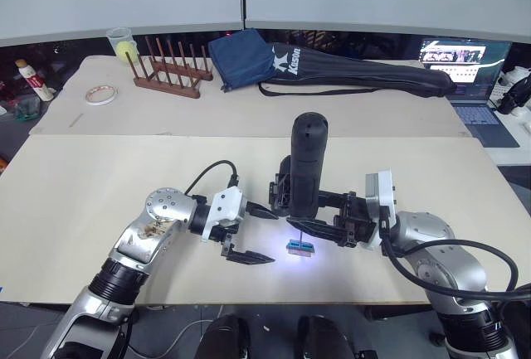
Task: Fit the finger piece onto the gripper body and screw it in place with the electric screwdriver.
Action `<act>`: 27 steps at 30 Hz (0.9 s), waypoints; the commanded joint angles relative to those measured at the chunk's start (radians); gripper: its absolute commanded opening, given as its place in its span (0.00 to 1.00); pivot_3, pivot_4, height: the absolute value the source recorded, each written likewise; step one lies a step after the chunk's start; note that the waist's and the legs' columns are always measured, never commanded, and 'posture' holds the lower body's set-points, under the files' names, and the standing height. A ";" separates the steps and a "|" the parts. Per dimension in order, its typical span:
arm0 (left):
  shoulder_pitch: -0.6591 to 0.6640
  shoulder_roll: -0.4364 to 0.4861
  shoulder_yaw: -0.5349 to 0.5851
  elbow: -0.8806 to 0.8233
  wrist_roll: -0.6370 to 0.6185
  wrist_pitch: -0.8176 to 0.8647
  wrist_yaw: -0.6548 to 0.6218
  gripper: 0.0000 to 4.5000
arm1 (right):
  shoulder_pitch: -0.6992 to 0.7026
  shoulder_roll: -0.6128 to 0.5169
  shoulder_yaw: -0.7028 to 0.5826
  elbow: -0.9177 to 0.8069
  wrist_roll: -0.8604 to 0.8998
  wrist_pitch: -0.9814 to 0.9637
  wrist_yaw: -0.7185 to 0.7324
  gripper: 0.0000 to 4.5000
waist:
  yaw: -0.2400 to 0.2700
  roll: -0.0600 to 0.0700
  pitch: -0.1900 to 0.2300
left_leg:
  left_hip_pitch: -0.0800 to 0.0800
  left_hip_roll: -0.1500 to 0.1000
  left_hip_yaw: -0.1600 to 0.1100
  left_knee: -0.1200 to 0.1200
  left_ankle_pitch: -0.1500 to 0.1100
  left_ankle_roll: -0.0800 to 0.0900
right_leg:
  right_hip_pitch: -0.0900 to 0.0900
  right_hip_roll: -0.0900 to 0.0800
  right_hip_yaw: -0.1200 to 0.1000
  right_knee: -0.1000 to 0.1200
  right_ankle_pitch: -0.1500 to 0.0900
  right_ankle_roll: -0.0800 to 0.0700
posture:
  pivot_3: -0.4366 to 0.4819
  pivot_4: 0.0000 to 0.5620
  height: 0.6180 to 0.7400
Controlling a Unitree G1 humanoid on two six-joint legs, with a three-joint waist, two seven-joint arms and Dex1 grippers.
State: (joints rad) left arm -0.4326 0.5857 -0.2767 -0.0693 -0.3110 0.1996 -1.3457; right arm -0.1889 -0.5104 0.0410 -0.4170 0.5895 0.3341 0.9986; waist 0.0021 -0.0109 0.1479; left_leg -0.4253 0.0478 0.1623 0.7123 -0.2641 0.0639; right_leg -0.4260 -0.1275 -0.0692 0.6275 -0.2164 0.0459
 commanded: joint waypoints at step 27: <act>-0.032 0.000 -0.001 0.007 0.006 -0.029 0.002 1.00 | -0.019 -0.016 -0.002 -0.052 0.043 0.004 0.006 0.42 | 0.000 0.000 0.000 | 0.001 0.000 0.000 0.000 0.000 0.000 | 0.001 0.000 0.000 0.000 0.000 0.000 | 0.48 0.27 1.00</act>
State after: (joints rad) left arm -0.4484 0.5859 -0.2828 -0.0528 -0.3106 0.1803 -1.3452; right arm -0.1903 -0.5236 0.0595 -0.4054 0.5949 0.3382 1.0012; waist 0.0026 -0.0109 0.1479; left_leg -0.4245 0.0478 0.1623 0.7123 -0.2641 0.0639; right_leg -0.4253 -0.1275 -0.0692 0.6276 -0.2163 0.0459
